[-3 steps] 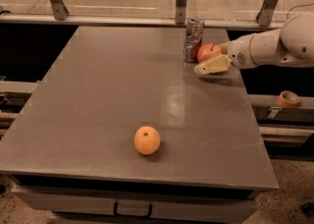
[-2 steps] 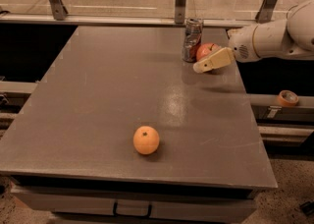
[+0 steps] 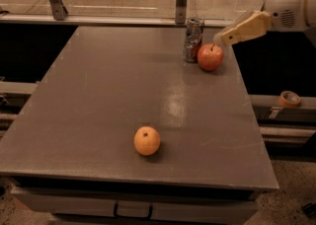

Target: Move apple near redbull can

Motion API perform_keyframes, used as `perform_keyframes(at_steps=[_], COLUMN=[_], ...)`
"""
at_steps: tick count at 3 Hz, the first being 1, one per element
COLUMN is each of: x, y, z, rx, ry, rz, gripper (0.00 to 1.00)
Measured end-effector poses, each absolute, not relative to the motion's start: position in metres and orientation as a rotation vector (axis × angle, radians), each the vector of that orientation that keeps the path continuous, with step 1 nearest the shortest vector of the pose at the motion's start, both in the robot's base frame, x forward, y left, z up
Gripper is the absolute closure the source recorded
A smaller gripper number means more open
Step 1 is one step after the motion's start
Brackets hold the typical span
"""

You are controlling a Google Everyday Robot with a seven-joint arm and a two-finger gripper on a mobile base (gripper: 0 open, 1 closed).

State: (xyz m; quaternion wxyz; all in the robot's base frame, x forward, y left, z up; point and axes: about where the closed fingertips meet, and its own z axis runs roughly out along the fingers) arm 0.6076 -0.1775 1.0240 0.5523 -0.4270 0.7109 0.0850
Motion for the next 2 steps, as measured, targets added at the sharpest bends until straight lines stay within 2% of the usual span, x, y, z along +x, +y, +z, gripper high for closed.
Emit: perform_keyframes(at_steps=[1,2], x=[0.5392,0.5294], y=[-0.1716,-0.1772], z=[1.1321,1.1420], rx=[-1.060,-1.096], ry=[1.449,1.398], rz=[0.087,0.023], gripper=[0.00,0.00])
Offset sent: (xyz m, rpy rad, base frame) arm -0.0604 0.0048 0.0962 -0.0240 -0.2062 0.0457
